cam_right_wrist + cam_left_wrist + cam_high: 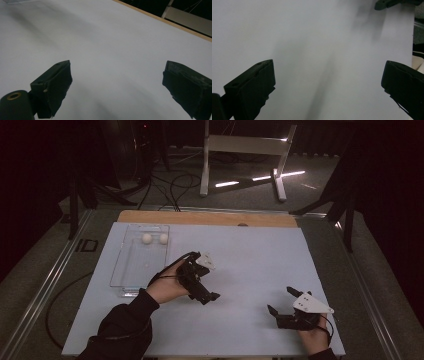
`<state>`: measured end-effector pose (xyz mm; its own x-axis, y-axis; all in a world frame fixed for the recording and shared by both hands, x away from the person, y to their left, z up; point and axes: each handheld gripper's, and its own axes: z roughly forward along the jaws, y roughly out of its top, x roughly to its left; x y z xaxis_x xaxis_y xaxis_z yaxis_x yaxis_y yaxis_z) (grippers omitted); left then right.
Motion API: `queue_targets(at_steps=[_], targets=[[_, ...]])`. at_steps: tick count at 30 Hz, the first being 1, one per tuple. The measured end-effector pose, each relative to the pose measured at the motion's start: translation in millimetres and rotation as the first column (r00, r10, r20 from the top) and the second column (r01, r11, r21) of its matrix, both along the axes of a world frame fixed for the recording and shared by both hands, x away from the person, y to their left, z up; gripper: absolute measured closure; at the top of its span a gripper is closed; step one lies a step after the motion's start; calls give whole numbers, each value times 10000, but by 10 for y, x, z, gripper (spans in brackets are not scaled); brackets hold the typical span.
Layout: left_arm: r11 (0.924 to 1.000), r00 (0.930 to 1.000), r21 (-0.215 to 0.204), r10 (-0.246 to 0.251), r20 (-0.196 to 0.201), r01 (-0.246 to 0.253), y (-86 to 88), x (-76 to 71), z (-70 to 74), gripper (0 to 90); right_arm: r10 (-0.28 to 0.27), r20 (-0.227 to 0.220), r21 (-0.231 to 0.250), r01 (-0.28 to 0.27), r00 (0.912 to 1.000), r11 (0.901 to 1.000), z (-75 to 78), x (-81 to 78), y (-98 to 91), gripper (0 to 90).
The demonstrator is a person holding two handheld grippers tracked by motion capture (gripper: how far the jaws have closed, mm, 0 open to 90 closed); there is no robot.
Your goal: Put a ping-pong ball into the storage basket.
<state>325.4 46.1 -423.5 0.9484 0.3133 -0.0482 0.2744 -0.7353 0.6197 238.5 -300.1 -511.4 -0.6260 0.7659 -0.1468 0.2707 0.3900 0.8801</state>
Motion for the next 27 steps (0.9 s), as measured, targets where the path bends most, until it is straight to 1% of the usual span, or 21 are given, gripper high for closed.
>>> queue_targets(at_steps=[1, 2, 3, 4, 5, 7, 8, 9, 10, 12, 13, 14, 15, 18, 19, 22, 24, 27], targets=[[9999, 9999, 32, -102, 24, 102, -7, -11, -14, 2, 3, -15, 2, -3, 10000, 10000, -1, 1, -1, 86], [9999, 9999, 32, -102, 24, 102, -7, -11, -14, 2, 4, 7, -19, -4, 10000, 10000, -2, 3, -2, 86], [9999, 9999, 29, -135, -70, 136, -16, -24, -44, 2, 10, 5, -17, -10, 10000, 10000, -2, 3, -1, 86], [9999, 9999, 29, -135, -70, 136, -16, -24, -44, 2, 10, 5, -17, -10, 10000, 10000, -2, 3, -1, 86], [9999, 9998, -123, -86, -193, 84, -19, -30, -71, 2, 11, 20, -21, -11, 10000, 10000, -1, 1, 1, 86], [9999, 9998, -123, -86, -193, 84, -19, -30, -71, 2, 19, 27, -16, -19, 10000, 10000, 0, 1, 2, 86], [9997, 9994, -157, -187, -286, 182, -22, -38, -109, 2, 8, 33, -17, -8, 10000, 10000, 1, 1, 1, 86], [9997, 9993, -103, -231, -289, 228, -25, -45, -128, 2, 6, 28, -14, -6, 10000, 10000, 0, 1, -1, 86], [9996, 9989, -195, -234, -418, 226, -30, -61, -166, 2, 2, 32, -28, -2, 10000, 10000, 0, 2, -2, 85], [9994, 9988, -147, -311, -372, 306, -26, -62, -180, 2, 6, 16, -17, -6, 10000, 10000, -1, 1, 1, 86], [9991, 9990, -293, -327, -317, 318, -23, -75, -210, 2, 8, 32, -31, -8, 10000, 10000, 0, 1, 3, 86], [9991, 9990, -293, -327, -317, 318, -23, -75, -210, 2, 16, 34, -25, -16, 10000, 10000, 0, 1, 4, 86], [9983, 9986, -407, -433, -295, 421, -25, -96, -238, 2, 7, 32, -27, -7, 10000, 10000, 0, 0, 4, 86], [9982, 9983, -347, -505, -285, 495, -29, -117, -261, 2, 1, 8, -14, -1, 10000, 10000, 0, 0, 2, 86], [9976, 9976, -341, -613, -315, 602, -26, -135, -282, 2, -1, 8, -15, 1, 10000, 10000, 0, 0, 2, 86], [9971, 9974, -361, -679, -230, 670, -17, -157, -306, 2, 12, 7, -11, -12, 10000, 10000, 1, -1, 3, 86], [9964, 9966, -438, -745, -344, 729, 0, -178, -326, 2, 8, 3, -15, -8, 10000, 10000, 0, -1, 2, 86], [9958, 9959, -405, -836, -335, 822, 27, -204, -352, 2, -7, 14, 11, 7, 10000, 10000, 2, -2, 2, 86]])
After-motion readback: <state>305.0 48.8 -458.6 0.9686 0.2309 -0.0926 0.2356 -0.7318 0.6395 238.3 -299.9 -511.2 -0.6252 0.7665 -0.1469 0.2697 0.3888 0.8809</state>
